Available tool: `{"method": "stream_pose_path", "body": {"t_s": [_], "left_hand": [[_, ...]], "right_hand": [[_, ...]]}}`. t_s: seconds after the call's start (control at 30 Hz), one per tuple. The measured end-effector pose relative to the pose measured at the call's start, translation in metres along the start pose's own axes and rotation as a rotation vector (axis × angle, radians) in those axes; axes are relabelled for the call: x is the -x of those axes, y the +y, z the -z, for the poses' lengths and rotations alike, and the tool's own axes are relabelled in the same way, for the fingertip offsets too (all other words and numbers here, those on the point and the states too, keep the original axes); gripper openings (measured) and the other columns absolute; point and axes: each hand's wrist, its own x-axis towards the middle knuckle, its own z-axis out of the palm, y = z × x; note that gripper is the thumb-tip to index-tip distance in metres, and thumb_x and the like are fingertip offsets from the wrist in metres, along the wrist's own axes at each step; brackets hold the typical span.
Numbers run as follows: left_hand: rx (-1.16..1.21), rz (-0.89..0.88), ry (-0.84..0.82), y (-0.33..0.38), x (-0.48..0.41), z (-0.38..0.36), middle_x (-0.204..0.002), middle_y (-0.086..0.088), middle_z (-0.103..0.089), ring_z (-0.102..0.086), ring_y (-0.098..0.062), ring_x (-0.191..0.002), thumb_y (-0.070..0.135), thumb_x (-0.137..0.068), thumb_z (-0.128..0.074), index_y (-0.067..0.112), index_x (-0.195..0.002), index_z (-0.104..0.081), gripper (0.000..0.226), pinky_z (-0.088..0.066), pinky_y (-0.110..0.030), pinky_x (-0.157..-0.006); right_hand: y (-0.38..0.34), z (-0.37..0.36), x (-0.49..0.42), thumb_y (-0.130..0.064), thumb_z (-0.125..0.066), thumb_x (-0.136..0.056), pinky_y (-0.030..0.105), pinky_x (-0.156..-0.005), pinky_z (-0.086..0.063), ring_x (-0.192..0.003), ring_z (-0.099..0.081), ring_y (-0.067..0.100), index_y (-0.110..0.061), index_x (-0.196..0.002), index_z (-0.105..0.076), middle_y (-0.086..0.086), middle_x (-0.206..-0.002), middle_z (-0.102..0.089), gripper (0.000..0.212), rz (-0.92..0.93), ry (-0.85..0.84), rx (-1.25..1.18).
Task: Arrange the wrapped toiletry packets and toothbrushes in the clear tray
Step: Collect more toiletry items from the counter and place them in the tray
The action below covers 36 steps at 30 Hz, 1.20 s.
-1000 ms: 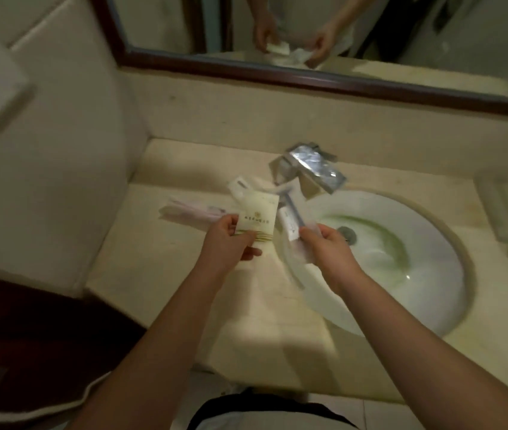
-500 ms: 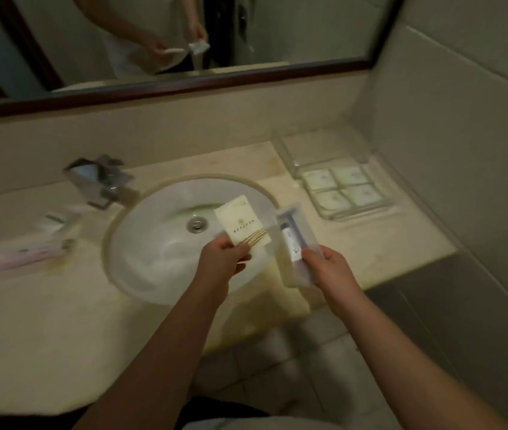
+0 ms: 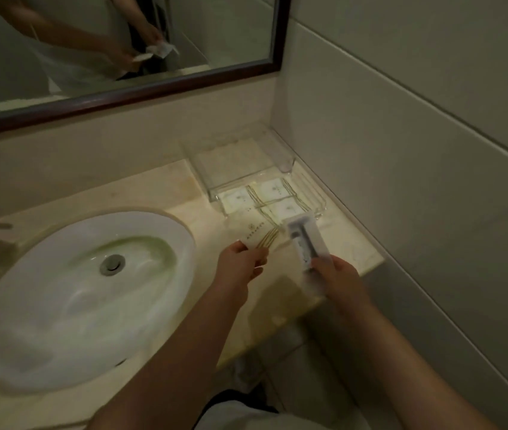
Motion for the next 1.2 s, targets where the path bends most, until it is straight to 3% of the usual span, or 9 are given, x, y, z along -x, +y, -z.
{"method": "stream_pose_path", "body": {"t_s": [0.17, 0.27, 0.37, 0.53, 0.67, 0.77, 0.87, 1.03, 1.2], "left_hand": [[0.256, 0.206, 0.072, 0.011, -0.052, -0.058, -0.084, -0.009, -0.067, -0.062, -0.013, -0.064, 0.005, -0.084, -0.068, 0.002, -0.106, -0.065, 0.023, -0.049, -0.024, -0.052], [0.379, 0.350, 0.126, 0.016, -0.080, -0.091, -0.090, -0.009, -0.067, -0.063, -0.015, -0.072, 0.007, -0.089, -0.063, 0.007, -0.101, -0.063, 0.012, -0.048, -0.023, -0.051], [0.464, 0.448, 0.171, 0.022, -0.095, -0.120, -0.079, -0.006, -0.062, -0.057, -0.011, -0.061, 0.010, -0.092, -0.058, 0.007, -0.095, -0.063, 0.006, -0.043, -0.020, -0.045], [0.620, 0.471, 0.207, 0.023, -0.123, -0.161, -0.065, -0.001, -0.055, -0.047, -0.009, -0.051, 0.014, -0.094, -0.054, 0.010, -0.081, -0.062, 0.016, -0.036, -0.015, -0.034], [0.669, 0.518, 0.183, 0.022, -0.124, -0.182, -0.063, 0.001, -0.053, -0.046, -0.005, -0.045, 0.021, -0.096, -0.051, 0.011, -0.082, -0.063, 0.021, -0.036, -0.016, -0.035], [0.640, 0.539, 0.161, 0.020, -0.123, -0.189, -0.060, 0.001, -0.053, -0.046, -0.006, -0.038, 0.021, -0.094, -0.053, 0.013, -0.079, -0.063, 0.020, -0.038, -0.016, -0.036], [0.565, 0.574, 0.141, 0.023, -0.123, -0.188, -0.065, 0.000, -0.057, -0.050, -0.006, -0.036, 0.022, -0.090, -0.057, 0.013, -0.083, -0.064, 0.013, -0.040, -0.016, -0.037], [0.454, 0.688, 0.034, 0.034, -0.112, -0.164, -0.085, 0.000, -0.068, -0.060, -0.013, -0.066, 0.018, -0.088, -0.049, 0.013, -0.097, -0.067, 0.021, -0.045, -0.026, -0.059], [0.291, 0.706, -0.069, 0.034, -0.090, -0.126, -0.092, 0.000, -0.072, -0.055, -0.014, -0.068, 0.017, -0.091, -0.038, 0.012, -0.103, -0.066, 0.030, -0.039, -0.026, -0.063]], "right_hand": [[-0.016, 0.028, -0.054, -0.033, -0.056, -0.088, 0.052, -0.084, -0.056, -0.092, -0.068, 0.032, -0.018, -0.098, -0.069, 0.012, -0.098, -0.072, 0.023, -0.023, 0.022, -0.015], [-0.030, 0.039, -0.087, -0.029, -0.057, -0.091, 0.046, -0.079, -0.053, -0.088, -0.067, 0.031, -0.017, -0.091, -0.070, 0.011, -0.091, -0.072, 0.018, -0.008, 0.070, 0.038], [-0.045, 0.046, -0.115, -0.031, -0.057, -0.090, 0.043, -0.073, -0.053, -0.082, -0.067, 0.029, -0.015, -0.087, -0.070, 0.014, -0.089, -0.071, 0.021, 0.012, 0.063, 0.092], [-0.069, 0.052, -0.158, -0.027, -0.059, -0.089, 0.035, -0.070, -0.053, -0.075, -0.068, 0.021, -0.015, -0.084, -0.071, 0.007, -0.084, -0.073, 0.017, 0.070, 0.040, 0.165], [-0.089, 0.055, -0.180, -0.023, -0.055, -0.091, 0.023, -0.060, -0.051, -0.070, -0.067, 0.017, -0.013, -0.087, -0.071, 0.004, -0.078, -0.072, 0.020, 0.109, -0.099, 0.277], [-0.098, 0.049, -0.197, -0.022, -0.055, -0.090, 0.019, -0.057, -0.048, -0.071, -0.064, 0.015, -0.011, -0.093, -0.070, 0.002, -0.078, -0.069, 0.018, 0.130, -0.158, 0.355], [-0.101, 0.039, -0.208, -0.022, -0.055, -0.090, 0.031, -0.068, -0.052, -0.078, -0.065, 0.019, -0.014, -0.093, -0.069, 0.003, -0.084, -0.070, 0.017, 0.139, -0.217, 0.425], [-0.106, 0.027, -0.216, -0.018, -0.055, -0.089, 0.032, -0.068, -0.050, -0.082, -0.064, 0.014, -0.020, -0.102, -0.065, -0.002, -0.092, -0.068, 0.017, 0.235, -0.452, 0.584], [-0.120, 0.005, -0.228, -0.023, -0.060, -0.088, 0.027, -0.063, -0.044, -0.072, -0.059, 0.010, -0.031, -0.082, -0.065, -0.008, -0.078, -0.067, 0.011, 0.268, -0.675, 0.762]]}}
